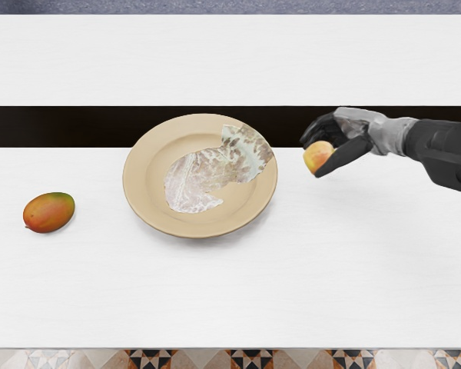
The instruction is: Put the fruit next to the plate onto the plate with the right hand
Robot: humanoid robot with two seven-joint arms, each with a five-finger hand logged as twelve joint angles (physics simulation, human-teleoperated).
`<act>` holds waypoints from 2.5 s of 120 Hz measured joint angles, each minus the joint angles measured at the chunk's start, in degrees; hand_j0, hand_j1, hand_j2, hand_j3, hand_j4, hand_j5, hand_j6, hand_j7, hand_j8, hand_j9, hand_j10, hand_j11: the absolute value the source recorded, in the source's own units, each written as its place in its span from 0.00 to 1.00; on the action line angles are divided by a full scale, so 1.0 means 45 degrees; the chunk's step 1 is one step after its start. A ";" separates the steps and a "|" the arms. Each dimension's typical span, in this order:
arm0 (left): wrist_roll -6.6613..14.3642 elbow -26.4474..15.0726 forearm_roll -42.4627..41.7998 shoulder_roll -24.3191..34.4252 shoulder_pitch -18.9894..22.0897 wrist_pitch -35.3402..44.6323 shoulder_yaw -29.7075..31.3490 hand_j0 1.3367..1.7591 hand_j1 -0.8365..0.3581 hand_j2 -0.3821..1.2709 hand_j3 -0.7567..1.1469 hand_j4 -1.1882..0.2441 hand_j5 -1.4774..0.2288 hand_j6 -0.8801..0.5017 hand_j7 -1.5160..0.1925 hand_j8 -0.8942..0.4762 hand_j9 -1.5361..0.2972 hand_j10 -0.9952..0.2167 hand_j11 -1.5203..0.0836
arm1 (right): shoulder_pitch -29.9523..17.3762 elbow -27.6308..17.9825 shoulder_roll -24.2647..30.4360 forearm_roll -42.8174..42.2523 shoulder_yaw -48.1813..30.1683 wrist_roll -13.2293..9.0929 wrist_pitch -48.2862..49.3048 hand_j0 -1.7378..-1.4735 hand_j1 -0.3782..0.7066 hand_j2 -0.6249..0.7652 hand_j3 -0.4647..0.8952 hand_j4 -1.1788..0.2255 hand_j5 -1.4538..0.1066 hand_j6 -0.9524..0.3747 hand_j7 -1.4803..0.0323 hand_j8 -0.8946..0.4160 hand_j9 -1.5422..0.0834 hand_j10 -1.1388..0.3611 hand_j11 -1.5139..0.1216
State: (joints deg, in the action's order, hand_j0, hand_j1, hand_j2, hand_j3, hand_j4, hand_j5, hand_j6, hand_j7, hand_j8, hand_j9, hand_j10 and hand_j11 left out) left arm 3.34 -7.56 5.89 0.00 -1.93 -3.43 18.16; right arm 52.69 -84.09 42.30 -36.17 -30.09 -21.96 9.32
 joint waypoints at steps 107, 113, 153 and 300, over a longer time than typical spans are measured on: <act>0.0000 0.0000 -0.0001 0.0000 0.0000 0.0000 0.0003 0.76 0.75 0.26 0.40 0.66 0.68 0.46 0.70 0.47 0.66 0.62 0.75 | 0.1924 0.1022 -0.6294 -0.4445 0.0536 -0.0859 0.0719 0.31 0.61 0.74 0.34 0.33 0.30 0.21 0.35 0.35 0.36 0.44 0.35; 0.0001 0.0000 -0.0001 0.0000 0.0000 0.0000 0.0004 0.76 0.75 0.26 0.40 0.66 0.68 0.46 0.70 0.47 0.66 0.62 0.75 | 0.2010 0.1257 -0.6550 -0.4790 0.0783 -0.0926 0.0701 0.31 0.61 0.74 0.34 0.33 0.30 0.21 0.35 0.35 0.36 0.44 0.35; 0.0000 0.0000 -0.0001 0.0000 0.0000 0.0000 0.0003 0.76 0.75 0.26 0.40 0.66 0.68 0.46 0.70 0.47 0.66 0.62 0.75 | 0.2566 0.2815 -0.7846 -0.5630 0.2116 -0.1248 0.0310 0.31 0.59 0.73 0.34 0.33 0.31 0.20 0.35 0.34 0.35 0.43 0.35; 0.0000 0.0000 0.0000 0.0000 0.0000 0.0000 0.0003 0.76 0.75 0.26 0.40 0.66 0.68 0.46 0.70 0.47 0.66 0.62 0.75 | 0.1690 0.2366 -0.0978 0.8050 0.0513 0.1354 0.5578 0.30 0.08 0.44 0.34 0.81 0.89 0.68 0.94 0.65 0.91 0.73 0.89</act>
State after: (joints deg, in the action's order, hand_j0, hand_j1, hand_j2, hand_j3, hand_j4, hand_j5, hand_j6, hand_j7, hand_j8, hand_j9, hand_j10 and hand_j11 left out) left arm 3.34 -7.56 5.89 0.00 -1.93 -3.43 18.18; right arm 60.29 -73.44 37.90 0.06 -27.78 -15.87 34.42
